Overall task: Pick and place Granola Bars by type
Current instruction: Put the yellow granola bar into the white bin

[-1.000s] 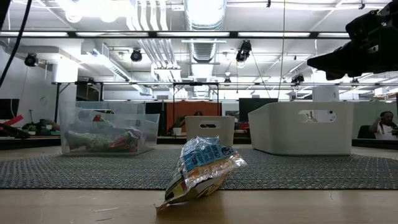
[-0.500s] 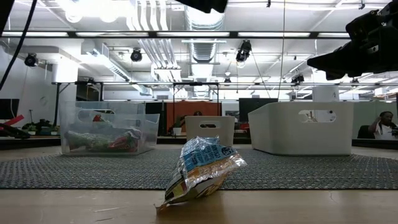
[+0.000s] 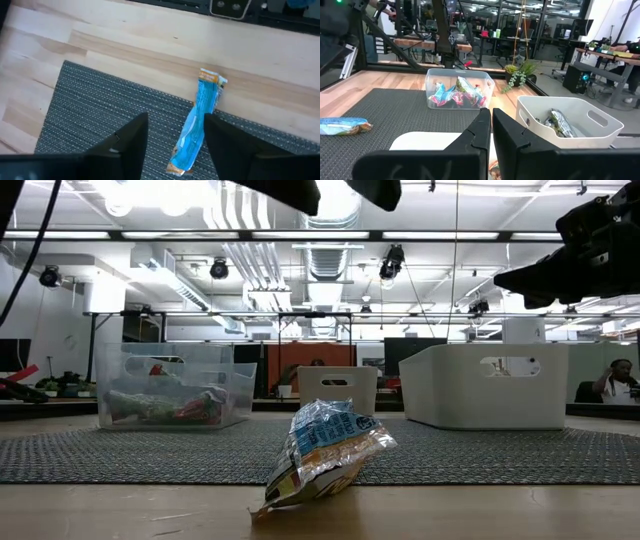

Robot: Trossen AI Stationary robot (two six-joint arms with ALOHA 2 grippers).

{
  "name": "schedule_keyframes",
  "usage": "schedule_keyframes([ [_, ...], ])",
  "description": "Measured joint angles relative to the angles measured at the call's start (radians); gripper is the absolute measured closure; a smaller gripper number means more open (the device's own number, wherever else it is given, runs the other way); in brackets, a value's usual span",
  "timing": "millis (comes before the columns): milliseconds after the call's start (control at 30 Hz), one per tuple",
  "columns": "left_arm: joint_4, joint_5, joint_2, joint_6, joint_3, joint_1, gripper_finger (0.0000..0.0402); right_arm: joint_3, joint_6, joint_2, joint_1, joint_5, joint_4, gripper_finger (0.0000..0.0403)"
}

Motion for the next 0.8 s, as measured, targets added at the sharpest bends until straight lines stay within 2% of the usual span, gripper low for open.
schedule_keyframes([
  [400,0.035,-0.008,0.0,0.157,-0.12,-0.001,0.0226,0.0,-0.003,0.0,0.0,0.0,0.0,0.0394],
  [600,0.166,-0.061,0.0,0.158,-0.182,0.008,0.0226,0.0,-0.003,0.0,0.0,0.0,0.0,0.0394],
  [800,0.159,-0.062,0.0,0.151,-0.197,0.012,0.0226,0.0,-0.004,0.0,0.0,0.0,0.0,0.0394],
])
